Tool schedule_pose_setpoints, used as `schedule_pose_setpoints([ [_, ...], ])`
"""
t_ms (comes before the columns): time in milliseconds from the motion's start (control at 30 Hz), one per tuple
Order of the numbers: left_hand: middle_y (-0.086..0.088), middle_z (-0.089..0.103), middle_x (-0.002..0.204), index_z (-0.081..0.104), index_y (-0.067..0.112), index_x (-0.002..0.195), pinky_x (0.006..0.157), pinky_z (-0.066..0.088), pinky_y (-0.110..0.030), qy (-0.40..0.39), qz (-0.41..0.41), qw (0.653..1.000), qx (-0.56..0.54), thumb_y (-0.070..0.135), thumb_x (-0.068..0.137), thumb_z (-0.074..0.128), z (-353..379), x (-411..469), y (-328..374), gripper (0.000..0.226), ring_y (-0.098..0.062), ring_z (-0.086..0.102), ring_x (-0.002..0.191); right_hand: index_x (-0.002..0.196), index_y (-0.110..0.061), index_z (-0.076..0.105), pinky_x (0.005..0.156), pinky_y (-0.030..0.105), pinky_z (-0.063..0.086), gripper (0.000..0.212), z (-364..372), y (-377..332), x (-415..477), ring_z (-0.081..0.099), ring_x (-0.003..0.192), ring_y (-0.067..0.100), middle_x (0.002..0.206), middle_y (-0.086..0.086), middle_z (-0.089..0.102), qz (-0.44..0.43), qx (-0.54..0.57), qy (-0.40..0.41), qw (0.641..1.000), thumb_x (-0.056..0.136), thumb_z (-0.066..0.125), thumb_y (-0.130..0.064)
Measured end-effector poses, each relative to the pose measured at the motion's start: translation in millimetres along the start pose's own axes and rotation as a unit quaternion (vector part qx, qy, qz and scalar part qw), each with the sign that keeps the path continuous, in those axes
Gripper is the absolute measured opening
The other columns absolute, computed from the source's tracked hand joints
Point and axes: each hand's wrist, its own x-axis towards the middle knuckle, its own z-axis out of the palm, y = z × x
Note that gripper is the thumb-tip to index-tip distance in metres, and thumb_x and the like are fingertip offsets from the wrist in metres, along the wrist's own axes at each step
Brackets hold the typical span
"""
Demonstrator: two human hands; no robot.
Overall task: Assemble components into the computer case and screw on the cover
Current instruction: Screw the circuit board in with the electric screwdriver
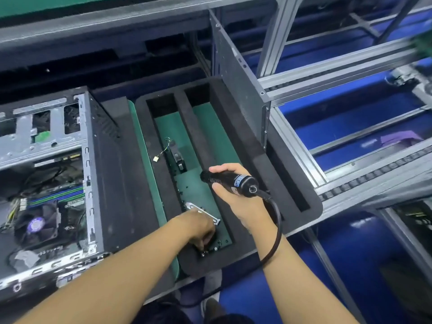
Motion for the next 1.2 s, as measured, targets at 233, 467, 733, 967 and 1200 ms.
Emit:
schedule_pose_setpoints([
  [233,-0.007,0.069,0.113,0.072,0.009,0.112,0.055,0.039,-0.025,-0.113,0.027,0.993,0.027,0.003,0.090,0.058,9,23,14,0.027,-0.019,0.051,0.081,0.114,-0.015,0.068,0.103,0.045,0.052,0.031,-5,15,3,0.066,0.116,0.028,0.120,0.002,0.070,0.014,-0.012,-0.002,1.000,0.088,0.070,0.003],
  [467,-0.014,0.058,0.130,0.057,0.002,0.125,0.084,0.052,-0.041,-0.025,-0.069,0.997,-0.023,-0.002,0.086,0.056,18,30,9,0.038,-0.035,0.059,0.115,0.114,-0.014,0.067,0.103,0.038,0.052,0.031,-6,15,4,0.065,0.117,0.026,0.120,0.001,0.070,0.011,-0.008,-0.002,1.000,0.089,0.070,0.003],
  [733,-0.002,0.067,0.113,0.074,0.023,0.104,0.076,0.047,-0.032,-0.006,-0.006,0.997,-0.078,-0.001,0.086,0.050,-3,25,-12,0.038,-0.023,0.062,0.099,0.113,-0.023,0.068,0.107,0.052,0.049,0.035,3,14,6,0.064,0.121,0.030,0.123,0.005,0.069,0.007,0.020,0.003,1.000,0.090,0.069,0.003],
  [967,-0.004,0.065,0.122,0.069,0.017,0.118,0.073,0.039,-0.027,-0.125,0.041,0.991,0.034,0.001,0.092,0.053,15,37,13,0.034,-0.027,0.061,0.106,0.111,-0.023,0.068,0.106,0.047,0.050,0.033,4,16,0,0.065,0.118,0.028,0.122,0.005,0.069,0.024,0.015,-0.004,1.000,0.088,0.070,0.000],
  [1200,-0.016,0.060,0.126,0.059,0.004,0.121,0.085,0.049,-0.036,0.023,-0.058,0.997,-0.036,0.007,0.091,0.052,11,35,4,0.032,-0.033,0.060,0.112,0.113,-0.021,0.067,0.106,0.047,0.050,0.034,-1,16,-5,0.065,0.119,0.029,0.123,0.006,0.069,0.027,0.020,-0.002,0.999,0.090,0.069,0.004],
])
